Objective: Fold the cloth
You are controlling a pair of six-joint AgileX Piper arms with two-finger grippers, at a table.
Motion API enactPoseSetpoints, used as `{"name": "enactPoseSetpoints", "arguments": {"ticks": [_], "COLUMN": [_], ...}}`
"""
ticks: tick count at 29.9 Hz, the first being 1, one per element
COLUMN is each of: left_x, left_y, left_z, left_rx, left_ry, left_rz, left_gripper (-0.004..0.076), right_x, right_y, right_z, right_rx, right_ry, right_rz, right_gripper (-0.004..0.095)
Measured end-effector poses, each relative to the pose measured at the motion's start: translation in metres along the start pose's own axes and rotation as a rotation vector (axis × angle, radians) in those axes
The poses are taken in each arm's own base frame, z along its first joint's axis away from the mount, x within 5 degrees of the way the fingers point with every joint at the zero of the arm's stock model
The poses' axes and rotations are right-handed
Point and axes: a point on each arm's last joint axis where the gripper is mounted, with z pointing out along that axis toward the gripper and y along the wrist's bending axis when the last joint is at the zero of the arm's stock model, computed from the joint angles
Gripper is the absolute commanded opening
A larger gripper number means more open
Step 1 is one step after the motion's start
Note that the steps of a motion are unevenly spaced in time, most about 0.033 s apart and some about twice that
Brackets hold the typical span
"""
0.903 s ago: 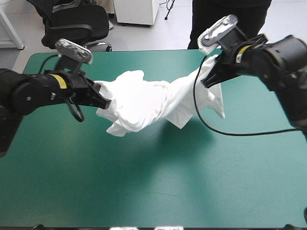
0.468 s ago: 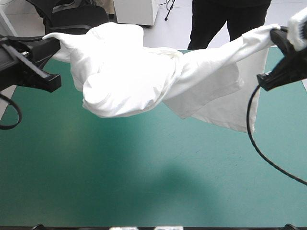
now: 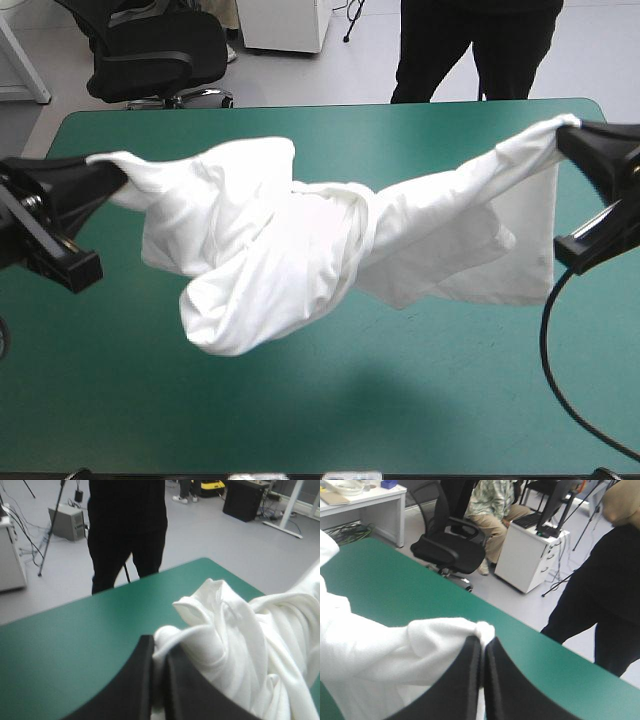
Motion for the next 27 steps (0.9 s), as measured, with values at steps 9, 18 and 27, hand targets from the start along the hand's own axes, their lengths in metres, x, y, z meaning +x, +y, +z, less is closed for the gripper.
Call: {"name": "enactPoseSetpoints", "arguments": {"ticks": [9,18,27], "left_x": [0.081,0.157,0.199], "left_y": [0.003,0.021,0.053], "left_z": [0.038,0.094,0.187], "left_rx": [0.03,-0.082,-0.232], "left_ry": [0.297,0.62,0.722], "left_rz": [-0.148,-0.207,-0.122], "left_gripper": [-0.0017,-0.0017,-0.0017], "right_x": [0.053,0.114,0.152], "right_y": [0.027,0.038,0.032], "right_z": [0.05,0.127,0.234], "right_rx": [-0.2,-0.22,-0.107], "right_ry": [0.244,0.558,0.675], "right_rz": [0.09,0.084,-0.04], "right_gripper": [-0.0017,-0.0017,-0.0017]}}
